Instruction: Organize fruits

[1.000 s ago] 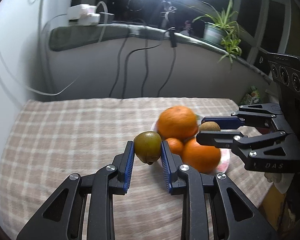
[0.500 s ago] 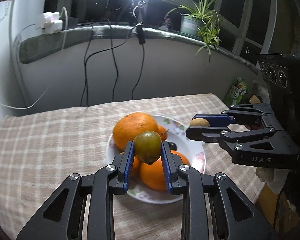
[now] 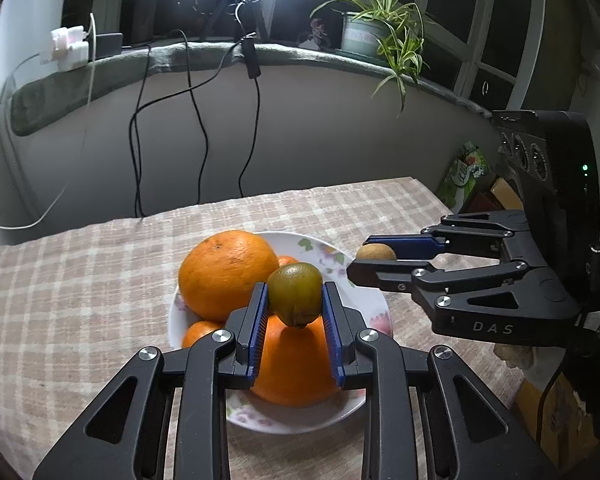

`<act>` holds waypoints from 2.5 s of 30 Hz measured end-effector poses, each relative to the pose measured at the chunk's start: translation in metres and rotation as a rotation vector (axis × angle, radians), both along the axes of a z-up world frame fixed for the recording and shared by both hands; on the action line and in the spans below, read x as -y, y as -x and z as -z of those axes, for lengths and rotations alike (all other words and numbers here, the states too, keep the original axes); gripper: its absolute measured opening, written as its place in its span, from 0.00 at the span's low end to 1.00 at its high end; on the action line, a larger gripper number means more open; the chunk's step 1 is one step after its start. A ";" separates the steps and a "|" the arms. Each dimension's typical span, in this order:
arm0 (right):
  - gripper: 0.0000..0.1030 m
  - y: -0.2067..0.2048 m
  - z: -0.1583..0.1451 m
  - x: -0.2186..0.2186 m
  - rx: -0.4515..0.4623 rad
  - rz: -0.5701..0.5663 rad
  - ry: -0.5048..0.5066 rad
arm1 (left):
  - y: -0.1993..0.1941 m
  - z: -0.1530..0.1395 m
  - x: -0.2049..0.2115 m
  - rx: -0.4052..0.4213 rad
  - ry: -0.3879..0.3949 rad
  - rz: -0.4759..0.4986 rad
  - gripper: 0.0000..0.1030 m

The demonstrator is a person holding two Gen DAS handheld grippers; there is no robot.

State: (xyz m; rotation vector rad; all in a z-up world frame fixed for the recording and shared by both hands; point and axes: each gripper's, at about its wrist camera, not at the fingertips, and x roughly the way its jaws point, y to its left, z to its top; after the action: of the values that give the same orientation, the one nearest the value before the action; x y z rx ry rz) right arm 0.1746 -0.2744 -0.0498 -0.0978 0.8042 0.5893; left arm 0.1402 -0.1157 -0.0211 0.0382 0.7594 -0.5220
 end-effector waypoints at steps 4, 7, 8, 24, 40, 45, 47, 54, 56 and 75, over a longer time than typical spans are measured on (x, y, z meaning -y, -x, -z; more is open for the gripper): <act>0.28 -0.003 0.003 0.002 -0.010 0.003 -0.004 | -0.002 0.001 0.003 -0.001 -0.005 -0.003 0.24; 0.28 -0.004 0.004 0.001 -0.012 0.002 -0.008 | -0.003 0.000 0.004 0.000 -0.005 -0.005 0.24; 0.28 -0.004 0.005 0.001 -0.011 0.002 -0.007 | -0.003 0.000 0.004 0.002 -0.008 -0.006 0.25; 0.31 -0.008 0.009 -0.001 -0.027 0.004 -0.022 | -0.002 -0.001 -0.001 0.011 -0.014 -0.028 0.32; 0.59 0.005 0.003 0.003 -0.006 0.028 -0.043 | 0.010 -0.008 -0.005 0.041 -0.018 -0.049 0.50; 0.69 0.012 -0.001 0.001 0.010 0.030 -0.039 | 0.014 -0.011 -0.012 0.046 -0.008 -0.075 0.62; 0.75 0.015 -0.002 0.001 0.021 0.034 -0.041 | 0.016 -0.011 -0.014 0.045 -0.006 -0.087 0.66; 0.79 0.028 -0.008 0.001 0.054 0.048 -0.042 | 0.025 -0.012 -0.023 0.060 -0.012 -0.125 0.67; 0.83 0.035 -0.011 0.003 0.075 0.056 -0.051 | 0.028 -0.013 -0.025 0.065 -0.011 -0.136 0.68; 0.99 0.074 -0.029 0.019 0.196 0.175 -0.120 | 0.053 -0.021 -0.037 0.125 -0.015 -0.231 0.70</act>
State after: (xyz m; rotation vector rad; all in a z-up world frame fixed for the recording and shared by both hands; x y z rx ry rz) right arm 0.1003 -0.2939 -0.0209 0.0247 0.5794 0.4529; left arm 0.0869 -0.0791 0.0000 -0.0036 0.6357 -0.2909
